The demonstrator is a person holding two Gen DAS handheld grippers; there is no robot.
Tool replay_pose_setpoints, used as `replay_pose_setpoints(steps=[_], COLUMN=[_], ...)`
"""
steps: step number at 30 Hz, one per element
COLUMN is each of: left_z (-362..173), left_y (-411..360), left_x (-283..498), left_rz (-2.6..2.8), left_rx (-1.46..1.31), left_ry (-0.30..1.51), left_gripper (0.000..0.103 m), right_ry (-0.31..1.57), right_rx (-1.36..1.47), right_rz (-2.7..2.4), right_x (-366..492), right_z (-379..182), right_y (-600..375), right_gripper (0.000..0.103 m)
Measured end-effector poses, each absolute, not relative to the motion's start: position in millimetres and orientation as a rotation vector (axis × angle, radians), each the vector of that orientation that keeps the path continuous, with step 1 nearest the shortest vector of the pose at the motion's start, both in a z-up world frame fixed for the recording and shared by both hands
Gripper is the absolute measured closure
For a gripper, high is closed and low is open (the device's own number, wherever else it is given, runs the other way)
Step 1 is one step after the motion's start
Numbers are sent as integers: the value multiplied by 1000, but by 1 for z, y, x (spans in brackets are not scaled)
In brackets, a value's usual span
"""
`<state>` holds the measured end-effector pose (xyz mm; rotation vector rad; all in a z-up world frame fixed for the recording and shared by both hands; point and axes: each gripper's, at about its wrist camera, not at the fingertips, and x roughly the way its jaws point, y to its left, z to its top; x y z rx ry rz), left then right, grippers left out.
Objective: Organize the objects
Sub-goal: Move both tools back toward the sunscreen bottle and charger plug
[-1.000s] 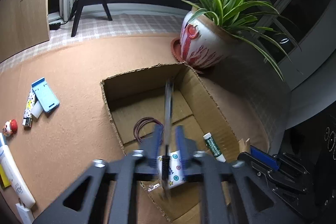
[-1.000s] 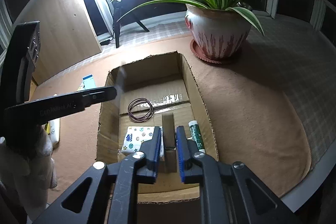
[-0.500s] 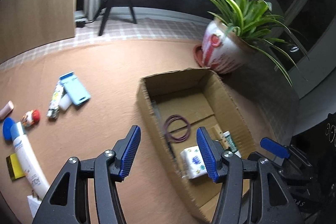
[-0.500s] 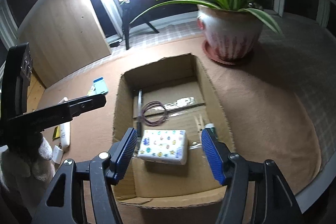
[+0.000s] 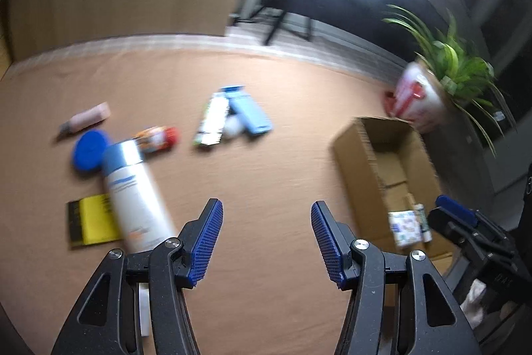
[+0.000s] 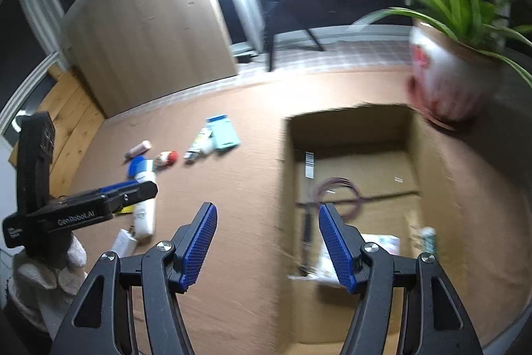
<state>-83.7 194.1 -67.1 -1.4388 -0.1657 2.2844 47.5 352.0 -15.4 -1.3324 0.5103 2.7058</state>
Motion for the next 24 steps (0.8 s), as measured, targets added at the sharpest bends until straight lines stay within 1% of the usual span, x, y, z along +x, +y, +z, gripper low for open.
replay_pose_setpoints(steps=[6,12,19,24], left_z=[-86,-106,-129,-139], left_y=[129,95,87,91], left_x=[-89,-95,-102,-107], left_rz=[2318,2294,2231,2182], left_rx=[-1510,-1565,-1603,-1611], left_ry=[-257,-318,-331,-330], left_gripper=[44,43,40,39], right_ry=[548,604,748,800], right_rx=[-1468,-1682,-1899,-2000], right_rz=[2760,2785,2741,2699], right_x=[2,-46,-87,-108], right_z=[-25,-50,-81,-100], right_y=[316,276,245,225], right_gripper=[43,43,43,43])
